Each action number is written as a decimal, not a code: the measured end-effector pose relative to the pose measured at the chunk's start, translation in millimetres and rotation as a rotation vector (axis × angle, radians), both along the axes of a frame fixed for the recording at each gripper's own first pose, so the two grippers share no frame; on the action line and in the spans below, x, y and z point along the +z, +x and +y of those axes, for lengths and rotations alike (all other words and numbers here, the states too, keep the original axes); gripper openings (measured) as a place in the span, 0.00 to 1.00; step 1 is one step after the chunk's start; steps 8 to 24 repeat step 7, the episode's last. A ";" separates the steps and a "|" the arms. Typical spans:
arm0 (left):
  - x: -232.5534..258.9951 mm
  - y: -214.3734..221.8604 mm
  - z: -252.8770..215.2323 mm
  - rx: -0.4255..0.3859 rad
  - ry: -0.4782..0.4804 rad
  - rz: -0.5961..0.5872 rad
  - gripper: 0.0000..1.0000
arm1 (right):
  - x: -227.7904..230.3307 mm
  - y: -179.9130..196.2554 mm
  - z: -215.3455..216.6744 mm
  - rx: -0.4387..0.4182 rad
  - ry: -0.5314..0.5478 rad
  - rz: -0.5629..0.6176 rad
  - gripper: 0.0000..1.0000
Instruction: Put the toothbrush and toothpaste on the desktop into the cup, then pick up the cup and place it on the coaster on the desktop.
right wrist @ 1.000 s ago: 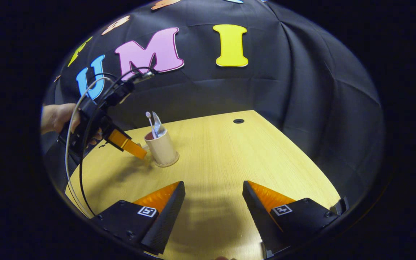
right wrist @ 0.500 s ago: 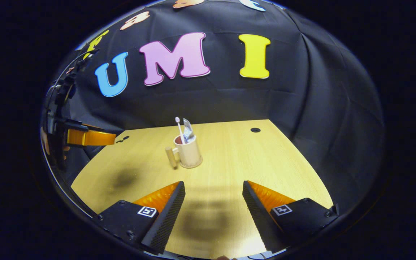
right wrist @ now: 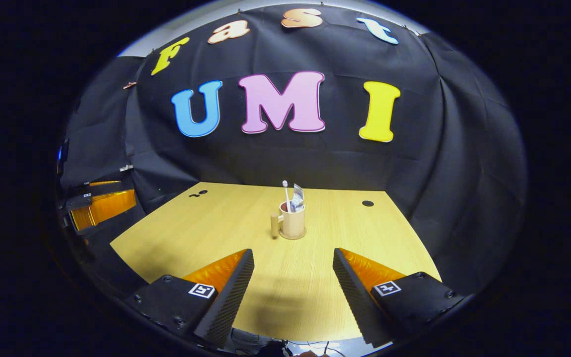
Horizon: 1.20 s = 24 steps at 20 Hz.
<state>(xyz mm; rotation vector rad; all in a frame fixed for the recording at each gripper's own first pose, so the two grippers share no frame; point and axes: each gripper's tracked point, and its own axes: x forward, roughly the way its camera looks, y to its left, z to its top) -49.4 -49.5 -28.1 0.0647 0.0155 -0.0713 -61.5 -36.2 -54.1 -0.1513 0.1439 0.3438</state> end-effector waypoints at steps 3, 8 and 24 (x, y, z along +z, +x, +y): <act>-16.7 -42.3 16.1 0.027 -0.047 0.008 0.99 | 8.0 -36.1 7.8 0.017 0.044 -0.031 0.99; -21.2 -75.5 28.8 0.031 -0.090 -0.013 0.99 | 8.4 -65.0 6.3 -0.010 0.076 -0.040 0.98; -21.2 -75.5 28.8 0.031 -0.090 -0.013 0.99 | 8.4 -65.0 6.3 -0.010 0.076 -0.040 0.98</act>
